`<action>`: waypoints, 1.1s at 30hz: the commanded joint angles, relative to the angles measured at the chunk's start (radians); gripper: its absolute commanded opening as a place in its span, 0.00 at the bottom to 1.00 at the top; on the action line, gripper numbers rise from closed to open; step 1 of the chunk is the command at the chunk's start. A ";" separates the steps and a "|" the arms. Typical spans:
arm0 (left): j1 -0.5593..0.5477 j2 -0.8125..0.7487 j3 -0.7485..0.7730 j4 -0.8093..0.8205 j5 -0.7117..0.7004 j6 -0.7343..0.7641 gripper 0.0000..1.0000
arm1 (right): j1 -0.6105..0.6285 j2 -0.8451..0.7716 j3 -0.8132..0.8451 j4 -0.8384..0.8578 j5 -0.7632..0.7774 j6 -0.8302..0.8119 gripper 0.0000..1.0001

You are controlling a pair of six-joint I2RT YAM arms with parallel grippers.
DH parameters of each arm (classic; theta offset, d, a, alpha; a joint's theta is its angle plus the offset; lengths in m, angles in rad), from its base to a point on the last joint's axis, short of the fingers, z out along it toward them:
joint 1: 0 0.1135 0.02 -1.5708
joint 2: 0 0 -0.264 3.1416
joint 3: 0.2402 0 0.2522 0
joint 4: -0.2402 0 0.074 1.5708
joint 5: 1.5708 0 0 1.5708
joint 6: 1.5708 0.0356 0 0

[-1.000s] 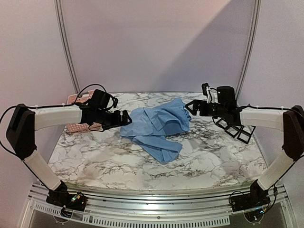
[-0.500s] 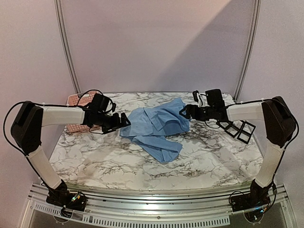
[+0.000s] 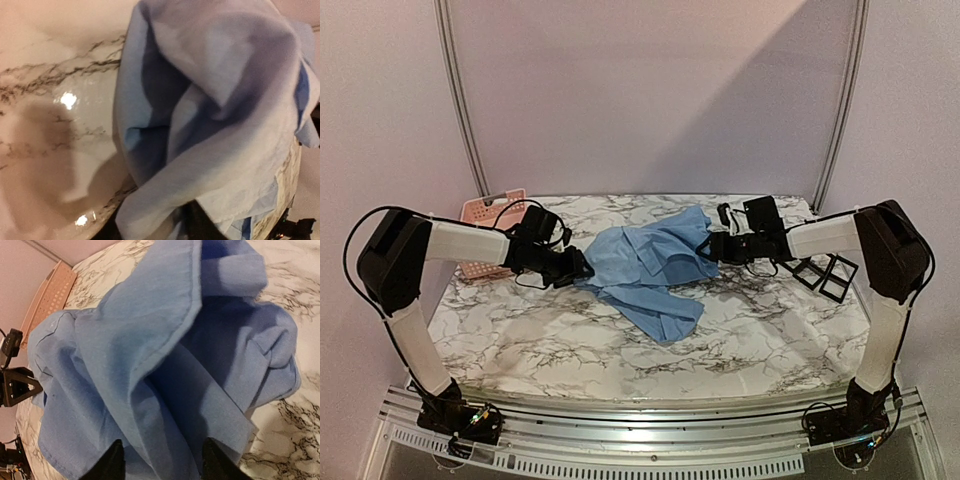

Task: Remove the brooch from the garment
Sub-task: Pick up the crumped clothing from the center of the board.

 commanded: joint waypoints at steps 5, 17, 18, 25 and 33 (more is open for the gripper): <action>0.023 0.008 0.077 0.062 0.076 -0.049 0.00 | 0.007 0.006 0.113 0.012 -0.089 0.029 0.15; 0.159 0.189 1.001 -0.245 0.143 0.095 0.00 | -0.035 0.071 0.832 -0.177 -0.056 -0.085 0.00; 0.165 0.200 1.090 -0.266 0.150 0.100 0.00 | -0.035 0.066 0.852 -0.158 -0.061 -0.103 0.00; 0.175 0.054 1.094 -0.207 0.247 0.188 0.00 | -0.034 -0.117 0.676 0.001 -0.100 -0.168 0.00; 0.170 -0.277 0.658 -0.075 0.318 0.248 0.00 | -0.022 -0.402 0.330 0.080 -0.178 -0.226 0.00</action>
